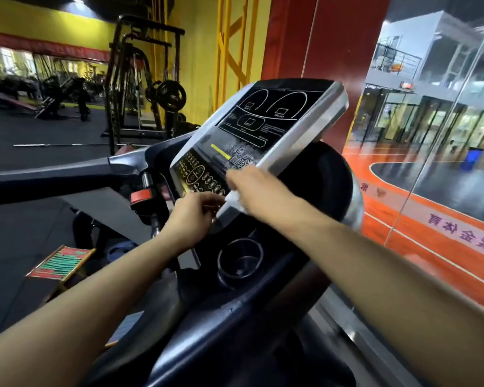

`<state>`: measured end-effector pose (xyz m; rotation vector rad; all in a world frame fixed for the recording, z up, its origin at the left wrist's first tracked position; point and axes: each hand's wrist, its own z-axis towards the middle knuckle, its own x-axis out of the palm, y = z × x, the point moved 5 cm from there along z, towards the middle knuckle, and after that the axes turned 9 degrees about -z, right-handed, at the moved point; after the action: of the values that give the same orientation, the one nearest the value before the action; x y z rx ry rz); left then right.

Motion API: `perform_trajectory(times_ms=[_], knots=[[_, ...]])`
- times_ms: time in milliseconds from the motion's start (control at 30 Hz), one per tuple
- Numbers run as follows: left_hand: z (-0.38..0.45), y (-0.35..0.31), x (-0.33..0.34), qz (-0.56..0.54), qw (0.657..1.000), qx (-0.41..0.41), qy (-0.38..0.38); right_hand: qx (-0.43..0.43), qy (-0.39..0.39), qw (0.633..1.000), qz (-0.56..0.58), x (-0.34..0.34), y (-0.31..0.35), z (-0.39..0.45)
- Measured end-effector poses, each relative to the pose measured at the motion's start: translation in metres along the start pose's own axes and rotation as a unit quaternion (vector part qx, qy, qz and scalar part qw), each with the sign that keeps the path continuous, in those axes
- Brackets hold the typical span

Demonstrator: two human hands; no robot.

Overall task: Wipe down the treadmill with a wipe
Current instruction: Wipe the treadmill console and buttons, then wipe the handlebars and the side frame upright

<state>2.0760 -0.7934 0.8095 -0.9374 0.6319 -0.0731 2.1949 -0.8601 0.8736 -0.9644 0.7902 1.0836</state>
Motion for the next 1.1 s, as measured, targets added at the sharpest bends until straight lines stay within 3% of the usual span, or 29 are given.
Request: perform_trajectory(times_ms=[100,233,333,533,833,1000,1100], knots=[[0.0,0.01,-0.003,-0.019,0.999,-0.026,-0.027,-0.042,0.054,0.997,-0.047,0.016,0.041,-0.004],[-0.004,0.019,-0.006,-0.081,0.994,-0.051,-0.047,-0.061,0.055,0.994,-0.076,0.015,0.042,-0.005],[-0.003,0.008,-0.002,-0.066,0.998,-0.019,-0.009,-0.022,-0.013,0.997,-0.072,-0.001,0.014,-0.009],[0.005,-0.035,0.017,0.077,0.993,0.077,0.045,0.1,-0.157,0.979,-0.087,-0.029,-0.067,-0.004],[0.043,-0.111,0.055,0.137,0.973,0.18,0.034,0.111,-0.325,0.935,-0.089,-0.052,-0.152,0.01],[0.074,-0.142,0.076,0.19,0.96,0.206,0.009,0.06,-0.343,0.937,0.012,-0.067,-0.222,0.024],[0.095,-0.164,0.089,0.217,0.949,0.228,-0.027,0.042,-0.356,0.915,0.183,-0.071,-0.266,0.032]])
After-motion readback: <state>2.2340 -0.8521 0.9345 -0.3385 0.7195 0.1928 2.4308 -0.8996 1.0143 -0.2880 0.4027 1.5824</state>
